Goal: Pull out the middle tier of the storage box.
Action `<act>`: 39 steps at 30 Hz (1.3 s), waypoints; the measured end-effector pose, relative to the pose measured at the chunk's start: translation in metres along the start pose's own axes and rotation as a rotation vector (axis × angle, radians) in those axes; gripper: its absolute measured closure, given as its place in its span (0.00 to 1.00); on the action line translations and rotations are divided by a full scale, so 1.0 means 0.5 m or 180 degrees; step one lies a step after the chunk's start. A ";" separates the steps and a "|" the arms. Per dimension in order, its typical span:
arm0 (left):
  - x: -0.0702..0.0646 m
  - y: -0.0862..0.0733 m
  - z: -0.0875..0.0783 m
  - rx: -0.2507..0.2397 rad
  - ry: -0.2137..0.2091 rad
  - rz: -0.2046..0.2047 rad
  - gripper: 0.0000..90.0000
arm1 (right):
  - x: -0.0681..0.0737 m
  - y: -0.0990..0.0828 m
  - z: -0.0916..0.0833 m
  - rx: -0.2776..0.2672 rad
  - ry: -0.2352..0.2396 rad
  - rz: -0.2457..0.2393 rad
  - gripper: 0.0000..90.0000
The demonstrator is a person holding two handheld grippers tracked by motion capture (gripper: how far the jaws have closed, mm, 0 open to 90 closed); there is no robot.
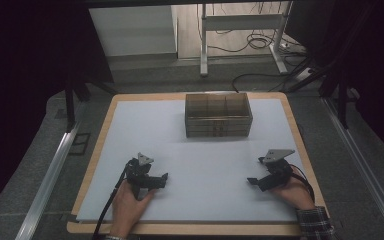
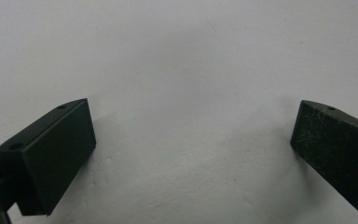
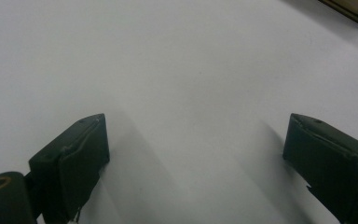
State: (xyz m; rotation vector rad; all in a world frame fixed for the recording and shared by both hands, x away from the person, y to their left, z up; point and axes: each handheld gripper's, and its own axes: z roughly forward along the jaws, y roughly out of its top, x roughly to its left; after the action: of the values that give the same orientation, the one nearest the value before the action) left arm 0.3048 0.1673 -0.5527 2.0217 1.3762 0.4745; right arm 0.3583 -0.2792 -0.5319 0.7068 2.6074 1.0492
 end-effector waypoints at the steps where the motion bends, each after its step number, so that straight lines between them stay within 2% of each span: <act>1: 0.000 0.000 0.000 0.0000 0.0000 0.0000 0.00 | 0.000 0.000 0.000 -0.0001 0.0000 0.0001 0.07; 29: 0.000 0.000 0.000 0.0002 0.0000 -0.0001 0.00 | 0.002 0.001 -0.002 0.0008 -0.0017 0.0005 0.08; 34: 0.000 0.000 0.000 0.0002 0.0000 -0.0002 0.00 | 0.004 0.002 -0.004 0.0008 -0.0043 0.0058 0.10; 39: 0.000 0.000 0.000 0.0002 0.0000 -0.0002 0.00 | 0.006 0.006 -0.007 0.0029 -0.0065 0.0024 0.14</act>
State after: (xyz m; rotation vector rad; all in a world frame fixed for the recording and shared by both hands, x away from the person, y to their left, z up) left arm 0.3050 0.1673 -0.5527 2.0217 1.3770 0.4739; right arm 0.3553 -0.2778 -0.5273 0.7261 2.5957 1.0276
